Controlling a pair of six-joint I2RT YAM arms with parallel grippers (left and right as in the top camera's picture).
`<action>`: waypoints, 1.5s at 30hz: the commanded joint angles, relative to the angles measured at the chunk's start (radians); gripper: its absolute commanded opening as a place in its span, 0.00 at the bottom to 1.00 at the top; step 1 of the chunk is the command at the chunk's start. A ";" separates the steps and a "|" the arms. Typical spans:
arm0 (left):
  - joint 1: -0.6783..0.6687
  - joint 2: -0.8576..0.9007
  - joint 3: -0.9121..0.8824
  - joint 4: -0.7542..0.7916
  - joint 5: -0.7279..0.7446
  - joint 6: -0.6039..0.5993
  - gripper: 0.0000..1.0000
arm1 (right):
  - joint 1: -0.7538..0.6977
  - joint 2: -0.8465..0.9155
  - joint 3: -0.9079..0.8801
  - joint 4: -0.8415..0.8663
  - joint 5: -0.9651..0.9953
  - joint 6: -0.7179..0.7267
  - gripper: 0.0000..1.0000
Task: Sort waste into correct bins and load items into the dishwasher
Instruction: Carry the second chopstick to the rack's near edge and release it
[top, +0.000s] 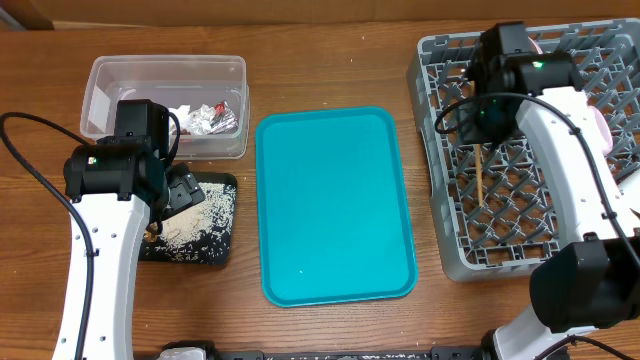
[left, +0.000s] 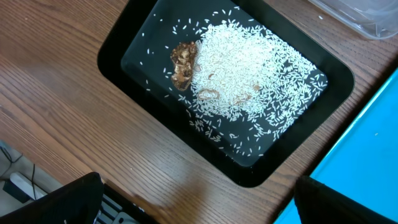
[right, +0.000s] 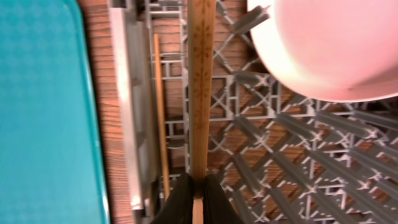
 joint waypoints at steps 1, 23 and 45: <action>0.002 -0.003 0.002 0.001 0.001 -0.006 1.00 | -0.008 -0.016 -0.025 0.010 -0.054 -0.076 0.04; 0.002 -0.003 0.002 0.001 0.001 -0.006 1.00 | -0.005 -0.015 -0.221 0.108 -0.189 -0.097 0.27; 0.002 -0.003 0.002 0.001 0.001 -0.006 1.00 | -0.009 -0.016 -0.211 0.169 -0.487 -0.089 0.61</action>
